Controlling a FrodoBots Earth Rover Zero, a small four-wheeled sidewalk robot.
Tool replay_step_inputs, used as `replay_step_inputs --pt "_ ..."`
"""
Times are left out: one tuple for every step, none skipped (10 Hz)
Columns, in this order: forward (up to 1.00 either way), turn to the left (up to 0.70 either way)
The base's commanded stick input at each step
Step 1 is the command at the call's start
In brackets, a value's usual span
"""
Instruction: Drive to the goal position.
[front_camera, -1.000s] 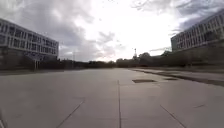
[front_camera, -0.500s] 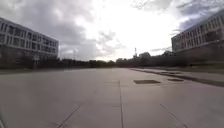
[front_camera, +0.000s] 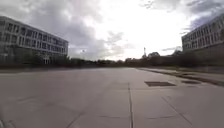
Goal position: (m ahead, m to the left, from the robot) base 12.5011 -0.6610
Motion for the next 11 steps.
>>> replay_step_inputs --pt "0.7 0.0" --pt "0.7 0.0" --pt "0.7 0.0" --pt "0.7 0.0" --pt "0.7 0.0" --pt "0.7 0.0" --pt "0.7 0.0" --pt "0.7 0.0" --pt "0.7 0.0" --pt "0.7 0.0" --pt "0.7 0.0"
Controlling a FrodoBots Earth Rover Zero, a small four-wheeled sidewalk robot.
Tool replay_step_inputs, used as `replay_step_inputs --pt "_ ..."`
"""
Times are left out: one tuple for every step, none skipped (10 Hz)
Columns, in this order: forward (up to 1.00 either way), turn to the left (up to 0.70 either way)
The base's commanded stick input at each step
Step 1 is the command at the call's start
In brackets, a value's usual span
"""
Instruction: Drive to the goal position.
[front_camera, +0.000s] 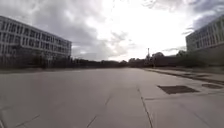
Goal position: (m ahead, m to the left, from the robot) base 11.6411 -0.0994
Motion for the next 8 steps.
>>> replay_step_inputs --pt "0.7 0.0" --pt "0.7 0.0" --pt "0.7 0.0" --pt "0.7 0.0" --pt "0.7 0.0" --pt "0.7 0.0" --pt "0.7 0.0" --pt "0.7 0.0"
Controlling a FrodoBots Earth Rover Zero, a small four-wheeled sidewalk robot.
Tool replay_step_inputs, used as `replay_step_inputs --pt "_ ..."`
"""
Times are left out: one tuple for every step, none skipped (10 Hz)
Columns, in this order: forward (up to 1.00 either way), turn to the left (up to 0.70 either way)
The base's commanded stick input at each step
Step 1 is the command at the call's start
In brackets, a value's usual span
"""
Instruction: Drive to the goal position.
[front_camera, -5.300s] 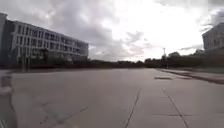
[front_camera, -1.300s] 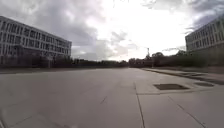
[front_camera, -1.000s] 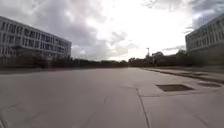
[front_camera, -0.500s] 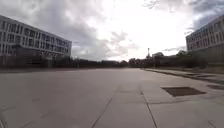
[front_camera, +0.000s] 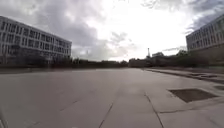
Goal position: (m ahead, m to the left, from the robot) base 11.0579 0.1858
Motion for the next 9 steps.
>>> replay_step_inputs --pt "0.7 0.0" --pt "0.7 0.0" --pt "0.7 0.0" --pt "0.7 0.0" --pt "0.7 0.0" --pt "0.7 0.0" --pt "0.7 0.0" --pt "0.7 0.0" --pt "0.7 0.0"
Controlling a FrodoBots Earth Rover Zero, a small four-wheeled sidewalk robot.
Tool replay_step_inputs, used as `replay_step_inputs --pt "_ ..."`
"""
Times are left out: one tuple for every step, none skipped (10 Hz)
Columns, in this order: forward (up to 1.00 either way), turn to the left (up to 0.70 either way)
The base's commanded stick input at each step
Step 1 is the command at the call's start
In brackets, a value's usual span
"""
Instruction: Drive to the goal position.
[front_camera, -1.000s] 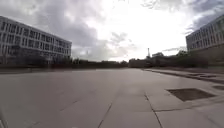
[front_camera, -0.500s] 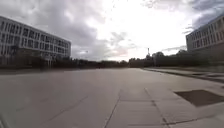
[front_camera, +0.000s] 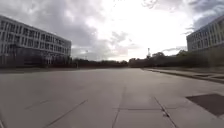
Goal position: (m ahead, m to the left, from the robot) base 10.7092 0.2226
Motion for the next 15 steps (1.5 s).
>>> replay_step_inputs --pt "0.7 0.0" --pt "0.7 0.0" --pt "0.7 0.0" --pt "0.7 0.0" --pt "0.7 0.0" --pt "0.7 0.0" --pt "0.7 0.0" --pt "0.7 0.0" --pt "0.7 0.0" --pt "0.7 0.0" --pt "0.7 0.0" --pt "0.7 0.0" --pt "0.7 0.0" --pt "0.7 0.0" --pt "0.7 0.0"
